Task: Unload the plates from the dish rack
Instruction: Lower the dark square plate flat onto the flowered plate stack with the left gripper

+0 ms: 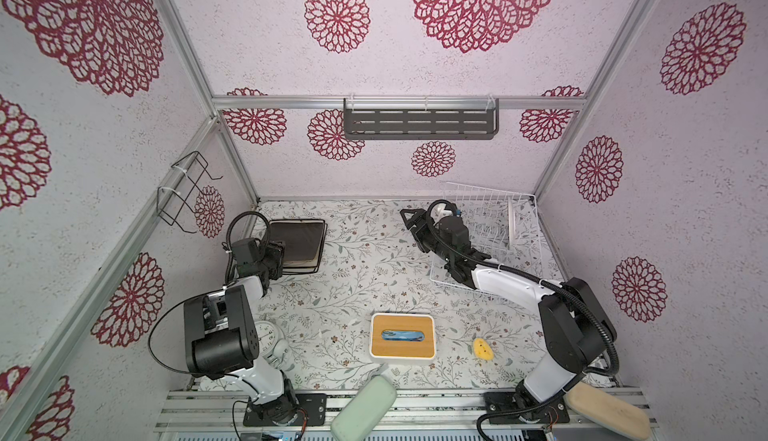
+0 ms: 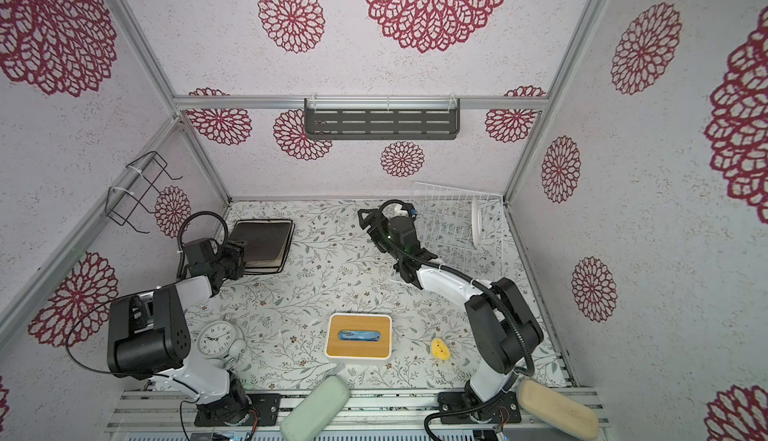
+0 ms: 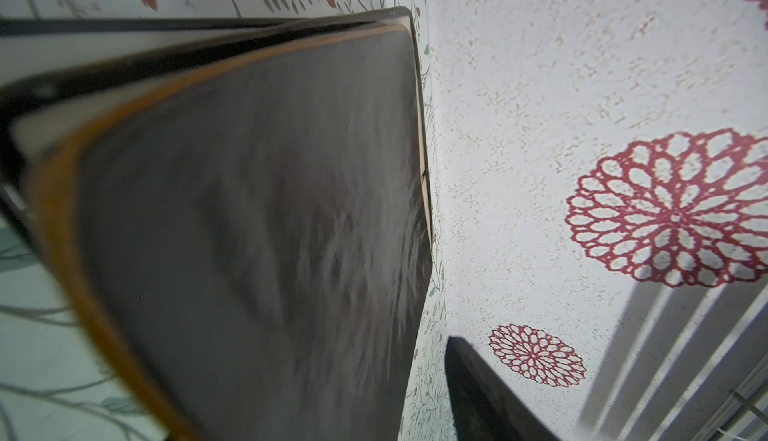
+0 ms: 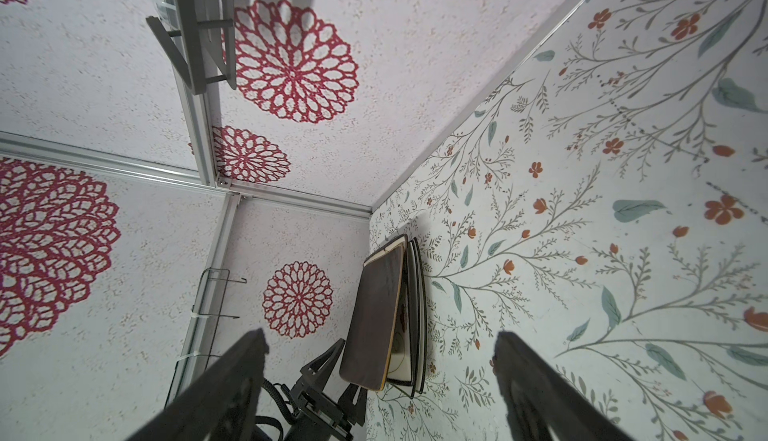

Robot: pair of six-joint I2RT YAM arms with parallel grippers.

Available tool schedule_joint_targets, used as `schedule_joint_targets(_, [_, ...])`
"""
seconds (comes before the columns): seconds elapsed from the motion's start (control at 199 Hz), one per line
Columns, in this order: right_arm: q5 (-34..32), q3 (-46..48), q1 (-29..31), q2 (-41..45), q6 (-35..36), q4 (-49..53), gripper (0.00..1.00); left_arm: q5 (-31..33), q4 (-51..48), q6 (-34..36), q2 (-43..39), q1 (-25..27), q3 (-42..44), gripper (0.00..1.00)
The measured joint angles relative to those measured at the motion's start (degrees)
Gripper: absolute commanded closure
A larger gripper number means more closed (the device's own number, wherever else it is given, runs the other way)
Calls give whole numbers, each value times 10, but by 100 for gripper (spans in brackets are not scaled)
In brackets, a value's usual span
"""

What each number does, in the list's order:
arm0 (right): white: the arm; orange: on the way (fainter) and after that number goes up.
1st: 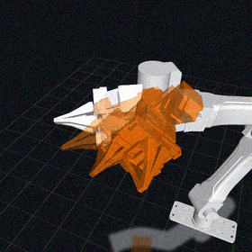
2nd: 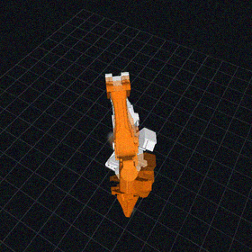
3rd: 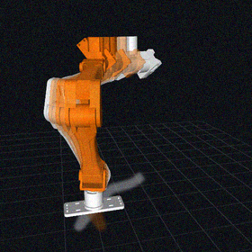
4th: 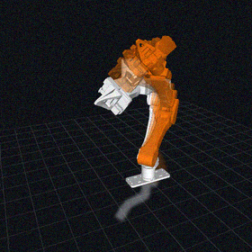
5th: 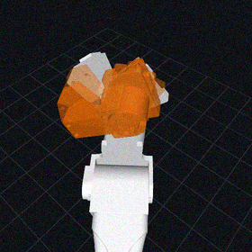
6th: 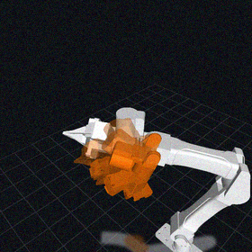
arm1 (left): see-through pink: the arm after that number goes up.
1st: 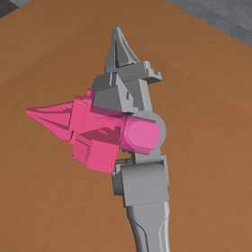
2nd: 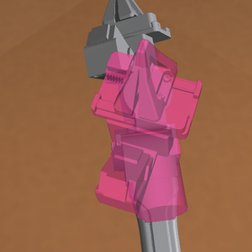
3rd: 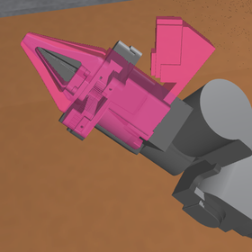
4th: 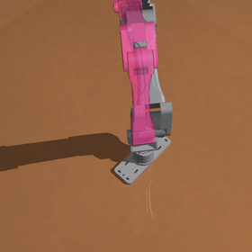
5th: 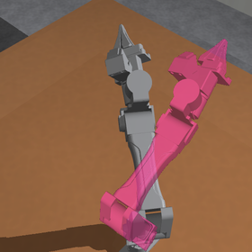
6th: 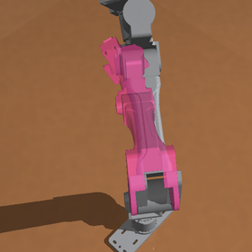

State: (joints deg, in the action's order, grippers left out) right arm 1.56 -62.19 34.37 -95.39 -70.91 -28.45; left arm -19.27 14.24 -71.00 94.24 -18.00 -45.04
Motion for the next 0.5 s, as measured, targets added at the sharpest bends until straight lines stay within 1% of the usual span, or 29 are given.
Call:
schedule_joint_targets(0.206, [0,0,-1,0,0,0,12,-3,-34,20,10,0,-29,28])
schedule_joint_targets(0.503, [0,0,-1,0,0,0,12,-14,-62,30,23,0,-39,24])
